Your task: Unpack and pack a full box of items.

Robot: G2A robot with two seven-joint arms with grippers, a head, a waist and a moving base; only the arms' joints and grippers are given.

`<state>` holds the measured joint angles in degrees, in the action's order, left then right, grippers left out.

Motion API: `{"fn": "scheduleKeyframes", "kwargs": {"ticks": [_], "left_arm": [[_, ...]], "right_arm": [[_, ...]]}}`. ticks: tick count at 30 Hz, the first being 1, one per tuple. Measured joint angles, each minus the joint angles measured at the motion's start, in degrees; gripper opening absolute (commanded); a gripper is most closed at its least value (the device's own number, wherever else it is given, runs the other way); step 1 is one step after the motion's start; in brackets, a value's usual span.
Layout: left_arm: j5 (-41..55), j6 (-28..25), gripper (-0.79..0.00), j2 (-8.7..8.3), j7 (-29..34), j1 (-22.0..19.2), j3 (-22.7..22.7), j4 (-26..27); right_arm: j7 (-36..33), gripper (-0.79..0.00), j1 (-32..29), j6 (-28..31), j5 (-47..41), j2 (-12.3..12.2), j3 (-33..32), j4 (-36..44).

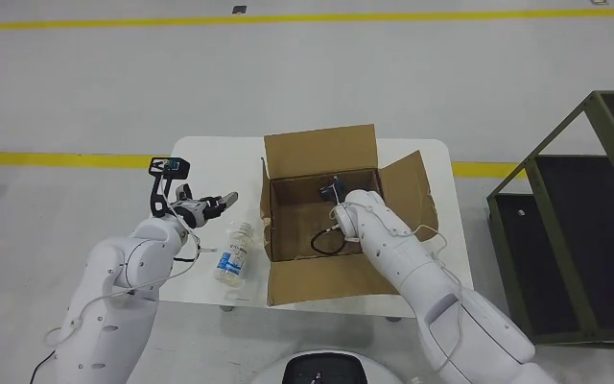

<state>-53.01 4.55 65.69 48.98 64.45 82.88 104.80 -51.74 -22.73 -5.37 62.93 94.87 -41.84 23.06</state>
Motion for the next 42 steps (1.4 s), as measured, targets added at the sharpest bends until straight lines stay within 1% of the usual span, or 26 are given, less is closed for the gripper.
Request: {"fn": "scheduleKeyframes", "kwargs": {"ticks": [7, 9, 10, 11, 13, 22, 27, 31, 33, 35, 38, 40, 42], "left_arm": [[0.00, 0.00, 0.000, 0.00, 0.00, 0.00, 0.00, 0.00], [0.00, 0.00, 0.000, 0.00, 0.00, 0.00, 0.00, 0.00], [0.00, 0.00, 0.000, 0.00, 0.00, 0.00, 0.00, 0.00], [0.00, 0.00, 0.000, 0.00, 0.00, 0.00, 0.00, 0.00], [0.00, 0.00, 0.000, 0.00, 0.00, 0.00, 0.00, 0.00], [0.00, 0.00, 0.000, 0.00, 0.00, 0.00, 0.00, 0.00], [0.00, 0.00, 0.000, 0.00, 0.00, 0.00, 0.00, 0.00], [0.00, 0.00, 0.000, 0.00, 0.00, 0.00, 0.00, 0.00], [0.00, 0.00, 0.000, 0.00, 0.00, 0.00, 0.00, 0.00], [0.00, 0.00, 0.000, 0.00, 0.00, 0.00, 0.00, 0.00], [0.00, 0.00, 0.000, 0.00, 0.00, 0.00, 0.00, 0.00], [0.00, 0.00, 0.000, 0.00, 0.00, 0.00, 0.00, 0.00], [0.00, 0.00, 0.000, 0.00, 0.00, 0.00, 0.00, 0.00]], "right_arm": [[0.34, -0.496, 0.40, 0.50, -0.23, 0.93, 0.14, -1.96], [0.51, -0.551, 0.55, 0.63, -0.35, 1.18, 0.12, -2.54], [0.62, -0.637, 0.64, 0.65, -0.41, 1.30, 0.08, -2.82], [0.69, -0.696, 0.72, 0.64, -0.46, 1.40, 0.06, -2.98], [0.79, -0.785, 0.89, 0.55, -0.54, 1.59, 0.01, -3.25], [2.43, -0.785, 2.28, 1.03, -2.13, 1.85, -1.41, -2.43], [5.24, -0.785, 3.42, 2.60, -3.59, 1.04, -3.52, 1.82], [10.77, -0.785, 2.22, 6.96, -5.11, -1.10, -7.26, 9.09], [14.18, -0.785, -0.21, 9.15, -4.39, -3.03, -10.12, 14.77], [15.39, -0.785, -4.32, 9.81, -2.61, -5.14, -13.33, 22.06], [13.77, -0.785, -11.29, 10.15, -1.99, -7.40, -18.04, 33.41], [13.63, -0.785, -12.07, 10.19, -2.07, -7.49, -18.30, 36.13], [13.71, -0.785, -11.17, 10.18, -2.08, -7.43, -18.05, 34.19]]}}
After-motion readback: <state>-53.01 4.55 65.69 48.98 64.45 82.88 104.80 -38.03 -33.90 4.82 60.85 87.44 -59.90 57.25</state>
